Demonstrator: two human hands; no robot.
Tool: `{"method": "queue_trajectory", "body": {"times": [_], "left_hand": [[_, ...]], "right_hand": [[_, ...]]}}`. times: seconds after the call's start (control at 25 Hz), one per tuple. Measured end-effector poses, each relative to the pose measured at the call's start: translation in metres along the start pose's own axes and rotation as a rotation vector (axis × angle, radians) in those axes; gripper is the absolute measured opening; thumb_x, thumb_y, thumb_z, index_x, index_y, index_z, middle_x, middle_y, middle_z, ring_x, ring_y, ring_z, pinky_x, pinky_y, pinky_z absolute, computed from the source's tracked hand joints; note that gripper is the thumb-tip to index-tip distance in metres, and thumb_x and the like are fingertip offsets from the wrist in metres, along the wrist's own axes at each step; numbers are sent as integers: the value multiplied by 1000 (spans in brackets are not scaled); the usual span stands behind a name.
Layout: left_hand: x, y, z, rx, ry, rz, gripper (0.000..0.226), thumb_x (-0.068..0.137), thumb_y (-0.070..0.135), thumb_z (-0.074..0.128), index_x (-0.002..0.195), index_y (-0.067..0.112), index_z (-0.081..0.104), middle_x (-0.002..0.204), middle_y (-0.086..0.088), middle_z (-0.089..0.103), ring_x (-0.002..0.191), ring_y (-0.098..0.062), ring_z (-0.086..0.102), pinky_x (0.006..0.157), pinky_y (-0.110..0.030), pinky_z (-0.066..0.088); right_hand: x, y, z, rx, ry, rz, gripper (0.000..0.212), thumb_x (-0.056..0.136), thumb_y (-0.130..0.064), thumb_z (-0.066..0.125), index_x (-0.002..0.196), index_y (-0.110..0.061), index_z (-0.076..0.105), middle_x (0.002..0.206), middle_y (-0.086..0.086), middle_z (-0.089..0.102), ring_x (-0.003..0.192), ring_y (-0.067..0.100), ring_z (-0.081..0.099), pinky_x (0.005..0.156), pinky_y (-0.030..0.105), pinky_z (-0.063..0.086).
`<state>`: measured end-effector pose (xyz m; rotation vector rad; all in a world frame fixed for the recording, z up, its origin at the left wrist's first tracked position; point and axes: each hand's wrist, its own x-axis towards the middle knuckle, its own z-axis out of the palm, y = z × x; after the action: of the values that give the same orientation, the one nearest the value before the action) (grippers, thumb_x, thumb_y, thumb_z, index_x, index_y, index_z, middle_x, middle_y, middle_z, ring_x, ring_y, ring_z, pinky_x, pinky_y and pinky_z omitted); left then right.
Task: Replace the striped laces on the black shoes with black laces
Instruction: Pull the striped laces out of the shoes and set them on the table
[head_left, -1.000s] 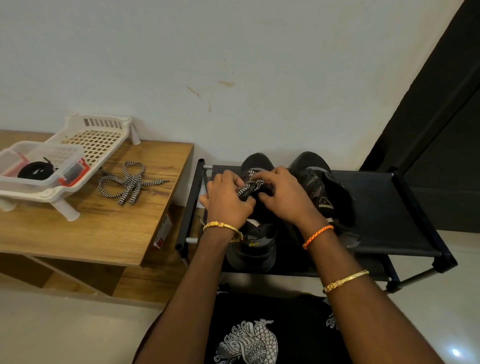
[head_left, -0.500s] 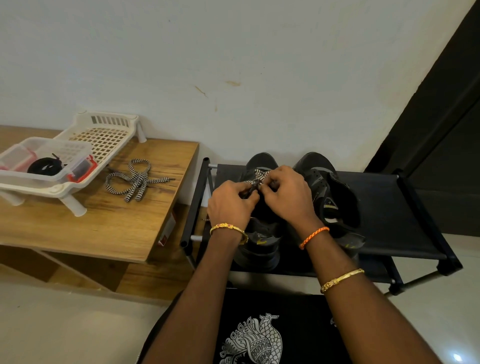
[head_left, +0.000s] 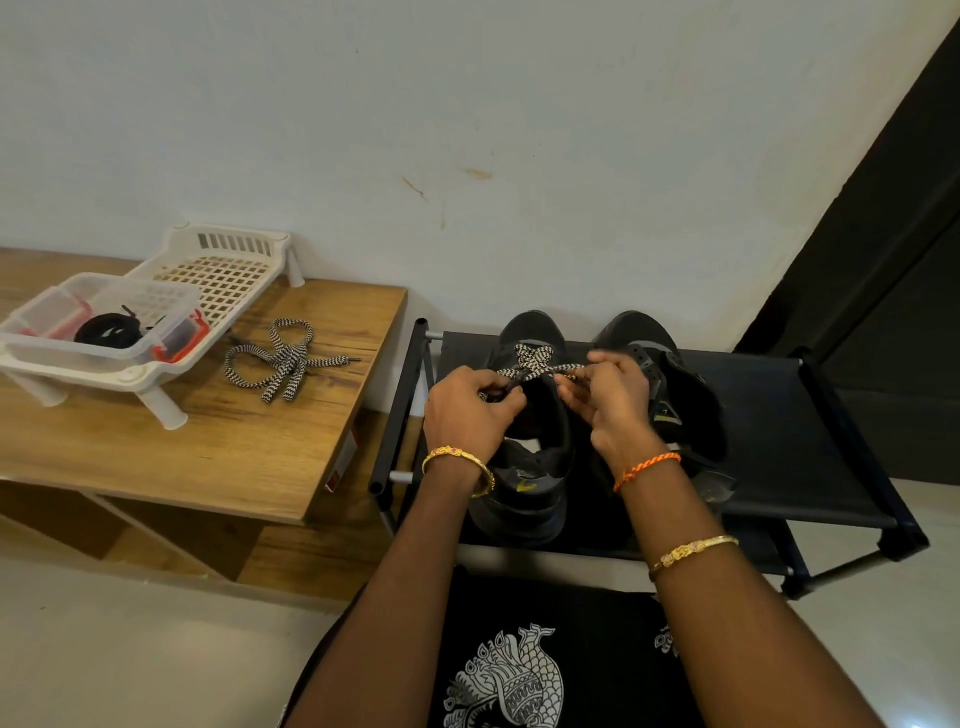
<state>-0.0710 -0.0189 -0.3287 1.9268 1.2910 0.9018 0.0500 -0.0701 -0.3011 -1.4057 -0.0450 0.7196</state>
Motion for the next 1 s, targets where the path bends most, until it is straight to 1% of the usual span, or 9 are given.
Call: {"method": "queue_trajectory", "body": {"times": [0.12,0.16,0.28,0.36,0.48,0.64,0.8,0.92,1.0], "left_hand": [[1,-2,1,-88,-26,-3,18,75,27,77,90,18,74,90,2,68,77,-3,60,63,-8,42],[1,-2,1,-102,-35,4,18,75,25,77,91,17,74,91,0,67,79,-6,61,67,-13,47],[2,-3,2,-122,-22,14,19,75,21,78,93,14,74,91,-1,66,76,-5,59,67,-12,47],[1,-2,3,-122,-9,9,20,75,19,78,94,14,74,90,1,64,69,-1,53,59,-6,41],[0,-1,3,-121,3,6,20,75,19,78,93,13,73,91,0,64,72,-5,54,60,-10,40],[-1,1,3,-85,8,19,18,76,22,77,92,13,74,91,0,64,78,-11,58,64,-17,43],[0,-1,3,-112,14,12,16,76,21,77,91,15,74,89,1,63,82,-12,60,70,-25,49],[2,-3,5,-112,21,24,15,74,21,78,87,16,75,83,5,60,76,-8,57,62,-13,41],[2,-4,6,-118,23,24,14,73,20,78,86,16,75,81,6,59,75,-6,56,61,-9,38]], "right_hand": [[-12,0,-4,-747,-9,-698,17,83,-16,53,89,-21,68,105,1,61,94,18,56,77,32,49],[-16,0,-4,-945,-41,-835,16,81,-25,56,89,-23,70,110,-1,59,102,20,50,81,33,46],[-18,7,-4,-1354,-166,-883,25,83,-33,62,106,-24,66,130,3,45,121,26,35,95,40,33],[-16,12,-4,-1435,-156,-849,25,87,-33,62,110,-23,64,134,5,41,124,26,31,99,40,30],[-13,16,-6,-1312,-190,-832,22,89,-31,61,107,-22,68,133,4,42,124,24,33,99,40,31],[-7,18,-11,-1013,-228,-813,8,83,-24,69,87,-19,74,122,-2,46,117,18,42,96,35,34],[-7,-3,-9,-200,-204,-491,21,84,2,63,72,-15,67,98,-2,61,92,4,58,79,11,43],[-2,-16,-17,307,-230,-180,24,96,-4,45,78,-17,53,74,-5,73,77,9,69,70,20,54],[-2,-14,-18,380,-203,-45,21,100,-9,36,83,-17,47,68,1,68,71,17,68,68,29,55]]}}
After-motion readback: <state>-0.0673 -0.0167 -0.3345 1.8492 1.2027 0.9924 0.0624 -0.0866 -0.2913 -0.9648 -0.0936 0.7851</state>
